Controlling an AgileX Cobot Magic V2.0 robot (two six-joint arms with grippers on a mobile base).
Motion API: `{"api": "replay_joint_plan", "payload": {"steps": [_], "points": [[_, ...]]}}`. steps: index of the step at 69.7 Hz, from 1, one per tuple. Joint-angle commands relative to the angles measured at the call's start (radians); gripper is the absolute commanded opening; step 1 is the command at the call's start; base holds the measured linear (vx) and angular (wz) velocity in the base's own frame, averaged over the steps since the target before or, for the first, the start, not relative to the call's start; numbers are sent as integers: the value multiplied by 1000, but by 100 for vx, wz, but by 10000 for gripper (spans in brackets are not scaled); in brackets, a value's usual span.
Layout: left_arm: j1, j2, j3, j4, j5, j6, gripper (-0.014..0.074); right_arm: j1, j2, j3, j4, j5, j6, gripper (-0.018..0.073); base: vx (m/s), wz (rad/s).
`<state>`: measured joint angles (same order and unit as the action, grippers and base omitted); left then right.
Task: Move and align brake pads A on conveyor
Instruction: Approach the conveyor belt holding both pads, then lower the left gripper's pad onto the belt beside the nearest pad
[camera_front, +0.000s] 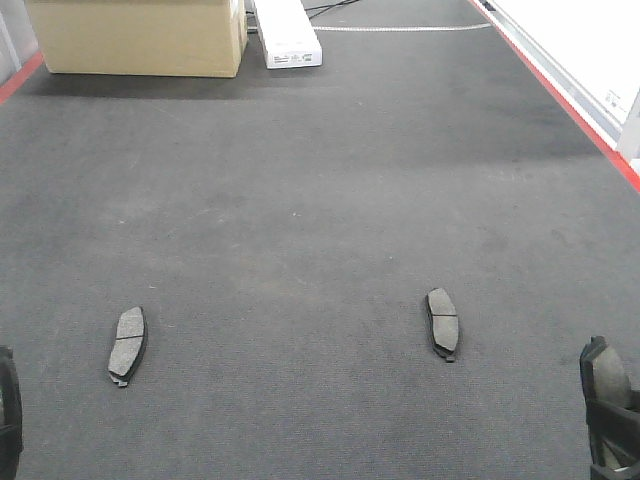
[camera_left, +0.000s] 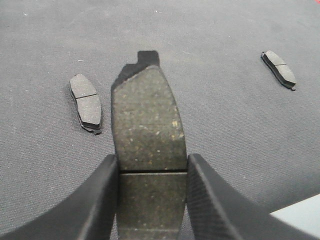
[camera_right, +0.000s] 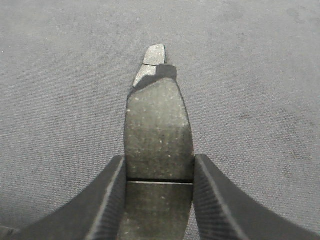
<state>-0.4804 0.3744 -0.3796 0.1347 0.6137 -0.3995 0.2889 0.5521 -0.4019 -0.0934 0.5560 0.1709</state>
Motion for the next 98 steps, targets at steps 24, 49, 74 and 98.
{"api": "replay_joint_plan", "payload": {"steps": [24, 49, 74, 98], "points": [[-4, 8, -30, 5, -117, -3, 164, -2, 1, -28, -10, -82, -12, 97, 0, 0], [-4, 103, -31, -192, -300, 104, 170, -2, 1, -28, -10, -82, -12, 97, 0, 0], [-4, 592, -218, -372, -429, 217, 178, -2, 1, -28, -10, -82, -12, 97, 0, 0], [-4, 1057, -597, -427, -262, 210, 183, -2, 1, -28, -10, -83, -12, 97, 0, 0]]}}
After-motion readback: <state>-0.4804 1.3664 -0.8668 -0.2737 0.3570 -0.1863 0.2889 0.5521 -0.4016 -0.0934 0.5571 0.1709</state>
